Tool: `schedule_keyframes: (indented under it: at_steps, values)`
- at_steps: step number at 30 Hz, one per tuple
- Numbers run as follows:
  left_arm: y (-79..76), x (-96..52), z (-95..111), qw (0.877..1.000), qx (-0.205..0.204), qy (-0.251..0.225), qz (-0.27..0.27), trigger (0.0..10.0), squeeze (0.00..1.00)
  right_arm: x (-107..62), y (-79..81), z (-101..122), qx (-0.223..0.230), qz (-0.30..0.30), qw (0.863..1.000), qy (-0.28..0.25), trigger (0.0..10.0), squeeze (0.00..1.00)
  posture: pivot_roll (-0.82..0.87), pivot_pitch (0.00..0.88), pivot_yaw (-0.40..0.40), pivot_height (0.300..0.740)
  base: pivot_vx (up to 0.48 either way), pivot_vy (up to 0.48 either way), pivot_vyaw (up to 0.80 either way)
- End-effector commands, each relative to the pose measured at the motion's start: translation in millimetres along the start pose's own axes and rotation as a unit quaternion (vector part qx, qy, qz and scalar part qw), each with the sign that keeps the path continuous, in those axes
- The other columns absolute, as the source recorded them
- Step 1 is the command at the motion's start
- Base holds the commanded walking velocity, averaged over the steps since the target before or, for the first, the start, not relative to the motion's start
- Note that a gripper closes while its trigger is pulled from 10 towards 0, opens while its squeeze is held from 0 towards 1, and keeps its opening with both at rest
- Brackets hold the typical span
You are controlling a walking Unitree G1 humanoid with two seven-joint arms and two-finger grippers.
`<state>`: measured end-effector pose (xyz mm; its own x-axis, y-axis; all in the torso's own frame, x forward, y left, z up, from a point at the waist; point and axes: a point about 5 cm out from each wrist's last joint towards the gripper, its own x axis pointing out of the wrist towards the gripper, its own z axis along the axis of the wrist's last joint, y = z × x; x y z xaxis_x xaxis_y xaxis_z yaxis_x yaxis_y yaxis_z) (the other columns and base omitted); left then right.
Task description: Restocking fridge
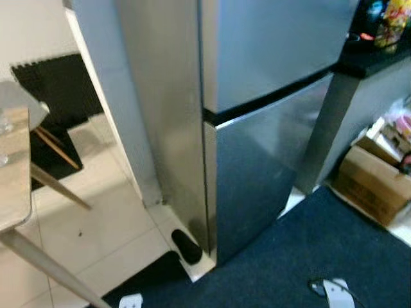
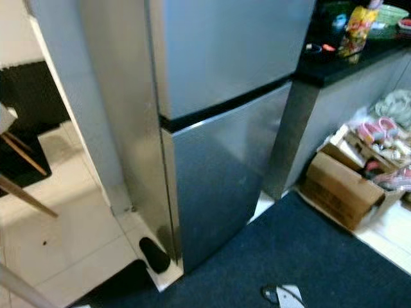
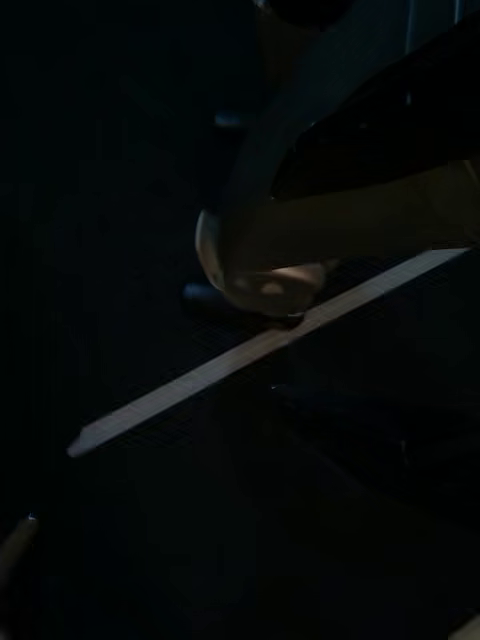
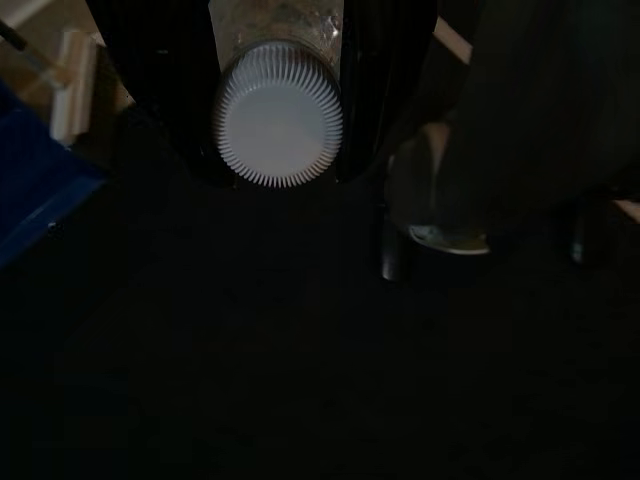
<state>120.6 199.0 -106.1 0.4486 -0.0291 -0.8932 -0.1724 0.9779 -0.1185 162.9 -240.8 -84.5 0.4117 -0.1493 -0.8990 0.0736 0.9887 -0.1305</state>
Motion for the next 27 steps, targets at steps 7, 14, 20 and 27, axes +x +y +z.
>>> schedule_keyframes:
  at_steps: [7,14,20,27]
  values:
    - [3.2,-0.5,2,1.0,-0.005,-0.01,0.008,10.0,0.0,0.3,2.9,1,0.001,0.004,1.0,-0.002,10.0,0.0,0.01,0.0,0.011,0.74,0.0,0.0,0.0]
    - [3.9,-0.9,5,0.999,-0.034,-0.035,0.01,10.0,0.0,0.3,3.7,0,-0.001,0.005,1.0,0.0,10.0,0.0,0.01,0.0,0.012,0.74,0.0,0.0,0.0]
    - [-6.8,3.3,64,0.991,-0.043,-0.125,-0.013,10.0,0.0,0.3,3.8,-2,-0.004,0.005,1.0,0.002,10.0,0.0,0.01,0.0,0.013,0.74,0.0,0.0,0.0]
    - [-12.2,-1.9,116,0.973,-0.064,-0.218,-0.045,10.0,0.0,0.2,4.0,-3,-0.007,0.005,1.0,0.003,10.0,0.0,0.01,0.0,0.017,0.74,0.0,0.0,0.0]
